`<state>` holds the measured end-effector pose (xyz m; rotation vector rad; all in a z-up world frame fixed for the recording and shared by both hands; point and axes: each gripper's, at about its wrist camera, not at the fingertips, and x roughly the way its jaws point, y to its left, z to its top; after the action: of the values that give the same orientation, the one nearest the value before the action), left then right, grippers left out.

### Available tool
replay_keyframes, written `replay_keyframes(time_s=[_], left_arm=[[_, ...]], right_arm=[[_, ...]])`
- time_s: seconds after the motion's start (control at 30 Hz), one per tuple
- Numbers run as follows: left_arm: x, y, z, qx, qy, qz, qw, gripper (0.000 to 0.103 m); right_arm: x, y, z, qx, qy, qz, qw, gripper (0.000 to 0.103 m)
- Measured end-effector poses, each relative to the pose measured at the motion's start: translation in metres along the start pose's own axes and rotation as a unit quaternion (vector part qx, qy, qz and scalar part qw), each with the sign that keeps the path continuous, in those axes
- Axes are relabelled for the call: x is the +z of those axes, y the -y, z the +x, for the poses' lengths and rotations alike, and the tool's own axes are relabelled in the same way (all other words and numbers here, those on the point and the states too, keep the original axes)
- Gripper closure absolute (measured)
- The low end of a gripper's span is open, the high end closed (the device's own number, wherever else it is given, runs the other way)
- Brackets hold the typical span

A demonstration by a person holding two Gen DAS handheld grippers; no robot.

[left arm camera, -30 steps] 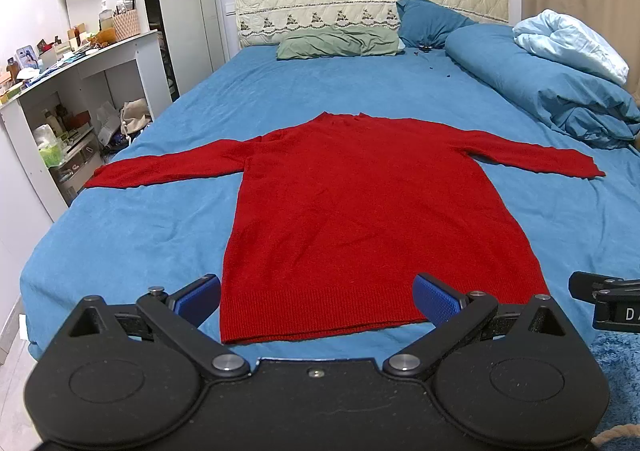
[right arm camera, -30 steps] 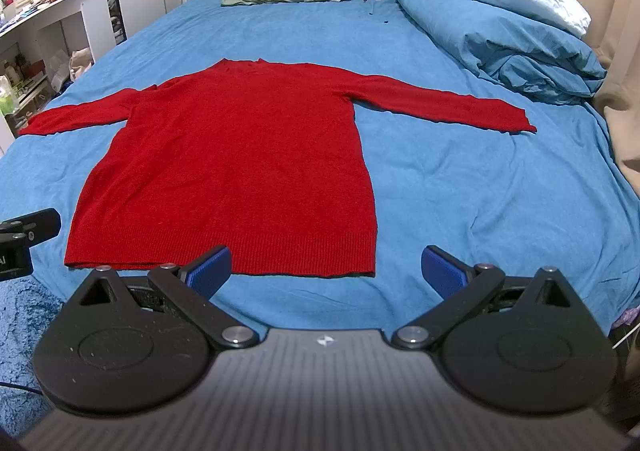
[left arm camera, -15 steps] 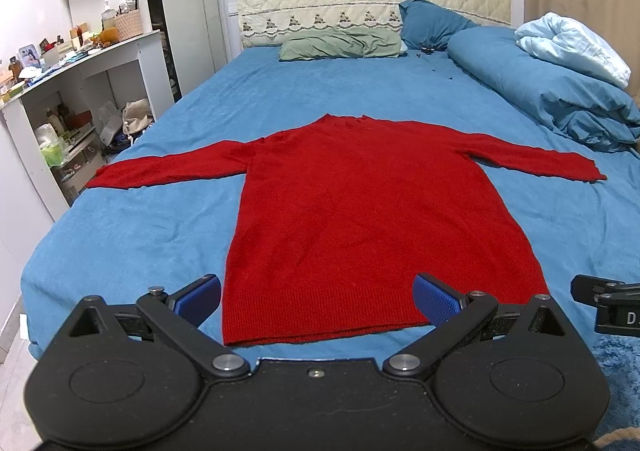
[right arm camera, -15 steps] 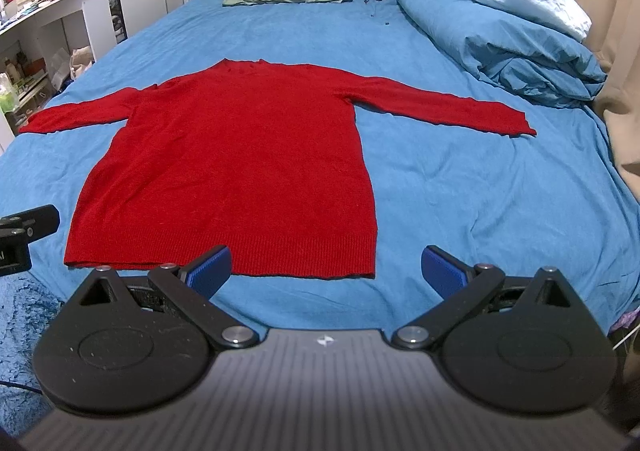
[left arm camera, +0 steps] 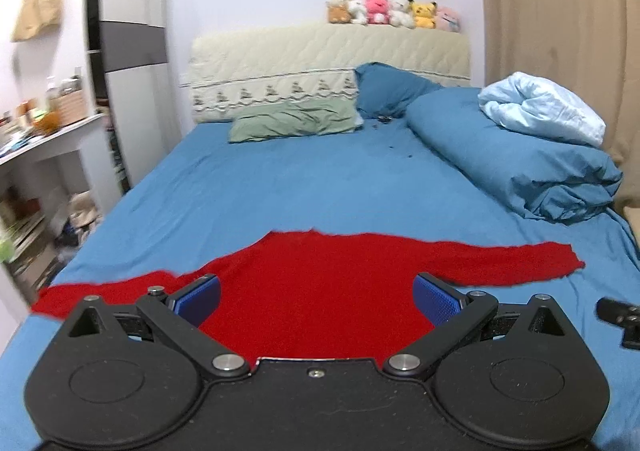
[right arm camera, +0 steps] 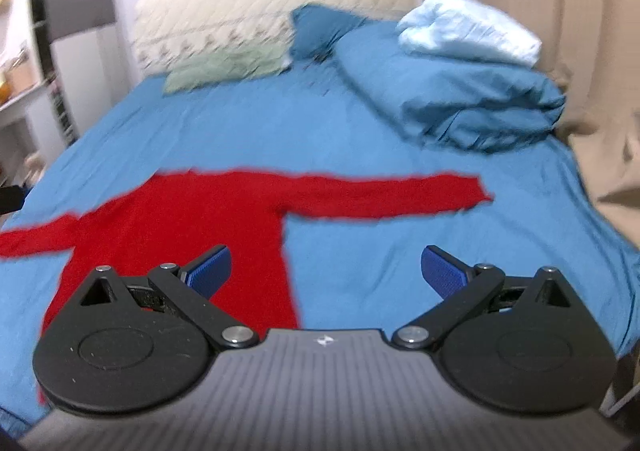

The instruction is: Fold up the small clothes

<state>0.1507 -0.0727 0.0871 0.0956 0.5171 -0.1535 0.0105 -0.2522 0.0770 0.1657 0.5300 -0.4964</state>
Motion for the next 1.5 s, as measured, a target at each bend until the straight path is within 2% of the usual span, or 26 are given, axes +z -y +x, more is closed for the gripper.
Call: replay_keyframes(time_s=[0.07, 0.17, 0.3, 0.4, 0.53, 0.8, 0.9, 1.03, 1.1, 1.13, 1.17, 1.2, 1.23, 1.3, 1.4, 1.5], left_arm=[[0.013, 0.006, 0.032, -0.014, -0.010, -0.003, 0.9998, 0.000], [0.026, 0.020, 0.087, -0.035, -0.027, -0.009, 0.9990, 0.000], [0.031, 0.043, 0.162, -0.052, -0.067, -0.002, 0.9964, 0.000], [0.025, 0.064, 0.213, -0.057, -0.092, 0.010, 0.9941, 0.000], [0.010, 0.084, 0.271, -0.066, -0.129, 0.018, 0.9892, 0.000], [-0.030, 0.088, 0.360, -0.053, -0.191, 0.021, 0.9799, 0.000], [-0.044, 0.086, 0.382, -0.053, -0.210, 0.015, 0.9761, 0.000], [-0.051, 0.085, 0.386, -0.057, -0.192, 0.026, 0.9793, 0.000], [-0.052, 0.084, 0.385, -0.059, -0.192, 0.025, 0.9794, 0.000], [-0.053, 0.083, 0.385, -0.060, -0.190, 0.026, 0.9797, 0.000], [-0.054, 0.082, 0.383, -0.062, -0.188, 0.027, 0.9799, 0.000], [-0.055, 0.082, 0.382, -0.063, -0.185, 0.028, 0.9803, 0.000], [-0.055, 0.081, 0.381, -0.064, -0.183, 0.029, 0.9805, 0.000], [-0.053, 0.080, 0.383, -0.066, -0.182, 0.028, 0.9806, 0.000], [-0.048, 0.079, 0.384, -0.065, -0.179, 0.026, 0.9813, 0.000], [-0.039, 0.073, 0.374, -0.059, -0.165, 0.023, 0.9842, 0.000]], right_arm=[[0.014, 0.017, 0.023, -0.006, 0.019, 0.012, 1.000, 0.000], [0.026, 0.052, 0.066, 0.008, 0.041, 0.058, 0.997, 0.000], [0.022, 0.090, 0.124, -0.002, 0.044, 0.090, 0.995, 0.000], [0.011, 0.109, 0.170, -0.021, 0.037, 0.084, 0.996, 0.000], [-0.009, 0.133, 0.230, -0.040, 0.016, 0.116, 0.992, 0.000], [-0.032, 0.169, 0.338, -0.072, -0.025, 0.141, 0.987, 0.000], [-0.034, 0.182, 0.369, -0.080, -0.042, 0.162, 0.983, 0.010], [-0.034, 0.183, 0.389, -0.094, -0.020, 0.163, 0.982, 0.013], [-0.031, 0.180, 0.397, -0.100, -0.012, 0.157, 0.982, 0.028], [-0.029, 0.179, 0.400, -0.102, -0.012, 0.154, 0.983, 0.031], [-0.026, 0.178, 0.403, -0.103, -0.012, 0.152, 0.983, 0.038], [-0.024, 0.177, 0.404, -0.103, -0.010, 0.153, 0.983, 0.050], [-0.021, 0.176, 0.406, -0.104, -0.010, 0.155, 0.982, 0.056], [-0.015, 0.174, 0.409, -0.114, -0.012, 0.158, 0.981, 0.076], [-0.005, 0.172, 0.407, -0.113, -0.007, 0.168, 0.979, 0.081], [0.014, 0.163, 0.392, -0.085, 0.015, 0.171, 0.981, 0.081]])
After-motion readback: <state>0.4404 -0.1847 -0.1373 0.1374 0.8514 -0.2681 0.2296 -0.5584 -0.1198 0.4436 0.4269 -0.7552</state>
